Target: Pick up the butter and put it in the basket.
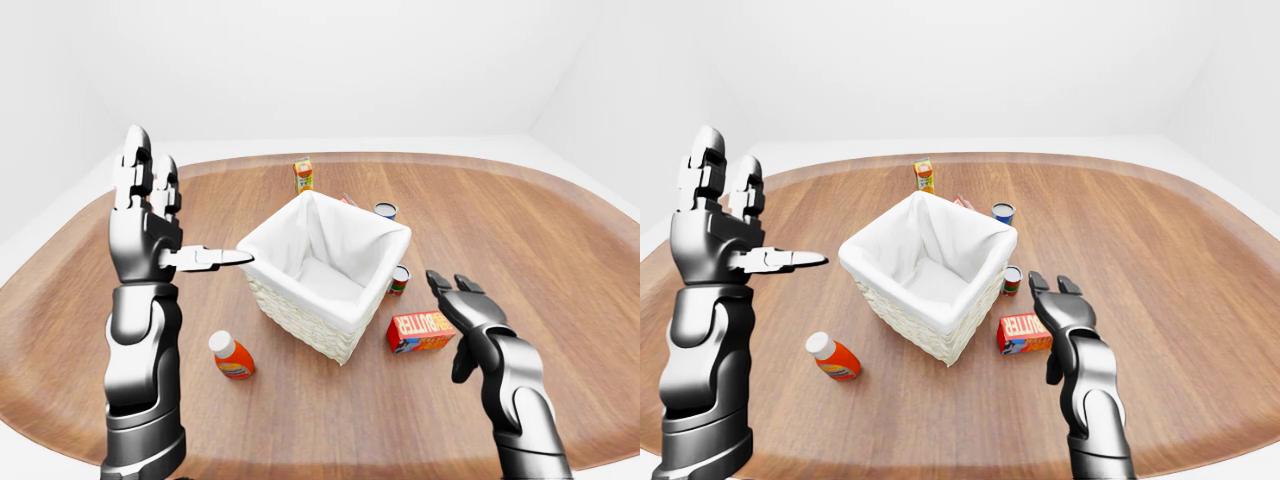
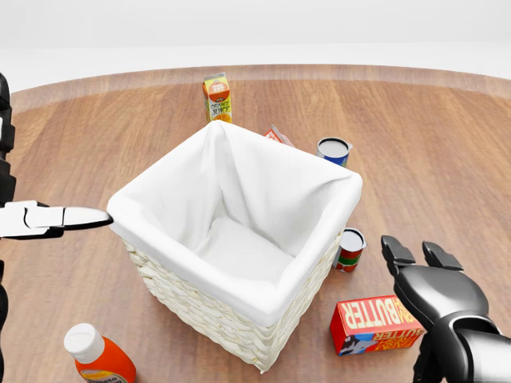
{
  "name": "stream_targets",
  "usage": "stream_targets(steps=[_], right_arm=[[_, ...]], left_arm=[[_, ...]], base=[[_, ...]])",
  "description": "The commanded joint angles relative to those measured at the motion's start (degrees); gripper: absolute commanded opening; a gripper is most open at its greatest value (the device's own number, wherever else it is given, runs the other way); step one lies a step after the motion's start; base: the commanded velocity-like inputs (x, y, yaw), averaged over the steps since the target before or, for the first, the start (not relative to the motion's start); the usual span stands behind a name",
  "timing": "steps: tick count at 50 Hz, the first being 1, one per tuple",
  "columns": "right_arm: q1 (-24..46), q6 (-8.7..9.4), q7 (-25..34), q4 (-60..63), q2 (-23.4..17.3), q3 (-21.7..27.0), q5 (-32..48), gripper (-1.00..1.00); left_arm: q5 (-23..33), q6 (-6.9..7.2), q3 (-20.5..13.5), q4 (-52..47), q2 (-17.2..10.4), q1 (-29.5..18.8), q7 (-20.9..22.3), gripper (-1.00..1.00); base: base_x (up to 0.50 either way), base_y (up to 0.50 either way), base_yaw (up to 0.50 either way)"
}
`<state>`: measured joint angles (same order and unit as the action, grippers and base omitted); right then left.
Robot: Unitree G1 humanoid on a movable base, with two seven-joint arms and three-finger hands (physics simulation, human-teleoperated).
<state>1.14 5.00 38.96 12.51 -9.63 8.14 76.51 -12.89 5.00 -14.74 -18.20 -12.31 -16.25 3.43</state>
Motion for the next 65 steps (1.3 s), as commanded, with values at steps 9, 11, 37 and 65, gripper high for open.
stream_targets(steps=[9, 11, 37, 65], right_arm=[[11.01, 0.0, -7.37, -25.3, -1.7, -4.64, 8.22, 1.0], [12.73, 0.0, -7.82, -27.91, -1.99, -5.13, 8.07, 1.0], [35.89, 0.0, -26.81, -73.81, -4.32, -11.46, -1.74, 1.0], [40.45, 0.0, -32.42, -88.43, -2.4, -15.27, -6.74, 1.0]], left_arm=[[1.0, 0.0, 0.53, 1.36, 0.38, 0.36, 0.75, 1.0], [1.23, 0.0, 0.66, 2.2, 0.43, 0.24, 0.83, 1.0], [1.54, 0.0, 1.01, 4.34, 0.63, 0.14, 1.01, 1.0], [1.39, 0.0, 1.13, 5.73, 0.67, 0.21, 1.15, 1.0]], base=[[0.0, 0.0, 0.0], [0.0, 0.0, 0.0], [0.0, 0.0, 0.0], [0.0, 0.0, 0.0]])
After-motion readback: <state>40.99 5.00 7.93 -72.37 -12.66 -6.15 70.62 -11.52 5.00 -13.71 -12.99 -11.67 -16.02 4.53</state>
